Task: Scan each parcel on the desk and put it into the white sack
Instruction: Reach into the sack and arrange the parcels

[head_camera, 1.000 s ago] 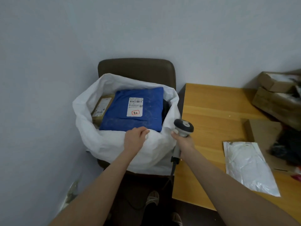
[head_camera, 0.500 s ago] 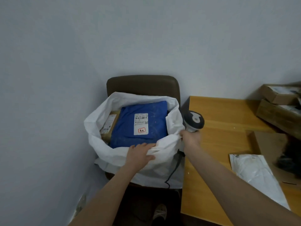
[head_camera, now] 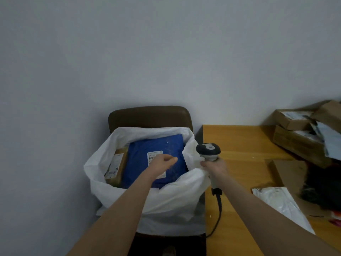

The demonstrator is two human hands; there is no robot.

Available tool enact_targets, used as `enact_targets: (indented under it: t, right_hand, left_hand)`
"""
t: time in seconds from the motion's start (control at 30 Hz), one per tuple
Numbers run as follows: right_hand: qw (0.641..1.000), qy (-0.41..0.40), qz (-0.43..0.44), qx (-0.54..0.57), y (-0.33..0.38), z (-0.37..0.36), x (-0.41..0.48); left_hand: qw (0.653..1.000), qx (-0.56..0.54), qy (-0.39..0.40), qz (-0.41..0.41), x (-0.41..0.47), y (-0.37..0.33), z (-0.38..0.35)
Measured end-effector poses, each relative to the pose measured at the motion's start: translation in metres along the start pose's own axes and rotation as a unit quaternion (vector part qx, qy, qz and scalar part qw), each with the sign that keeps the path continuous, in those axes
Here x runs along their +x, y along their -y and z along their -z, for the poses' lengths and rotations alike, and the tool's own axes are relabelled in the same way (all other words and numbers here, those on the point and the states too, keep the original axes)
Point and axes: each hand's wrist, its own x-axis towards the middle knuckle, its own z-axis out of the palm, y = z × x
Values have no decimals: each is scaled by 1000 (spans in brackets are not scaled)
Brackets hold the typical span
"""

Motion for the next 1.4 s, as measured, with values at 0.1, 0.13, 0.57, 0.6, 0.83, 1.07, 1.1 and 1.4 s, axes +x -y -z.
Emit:
enact_targets:
  t: [0.1,0.13,0.57,0.6,0.83,1.07,1.1,1.4]
  right_hand:
    - [999,-30,-1,-20,3,2,18]
    - [998,-41,2,-39,6,3,25]
    - [985,-63,-42,-155,24,-77,100]
    - [983,-81,-52,-155,21,-80,104]
    - [984,-128,-31,-121,32,-80,106]
    - [989,-109,-36,-96,55,-52,79]
    - [990,-85,-52,-102,53,-49,74]
    - [982,-13,-82,-167,-1,-58,44]
  left_hand:
    - [996,89,18,-6,37,-9,-9]
    - [992,122,6,-22,49,-9,-8]
    - [861,494,-97,-78,220,9,77]
    - [861,492,-101,-81,224,10,77]
    - [919,279,-263,-93,230,-38,130]
    - [928,314,-173,-101,193,-21,128]
    - [926,319,-172,-105,184,-17,128]
    - [893,291,-343,-21,55,68,140]
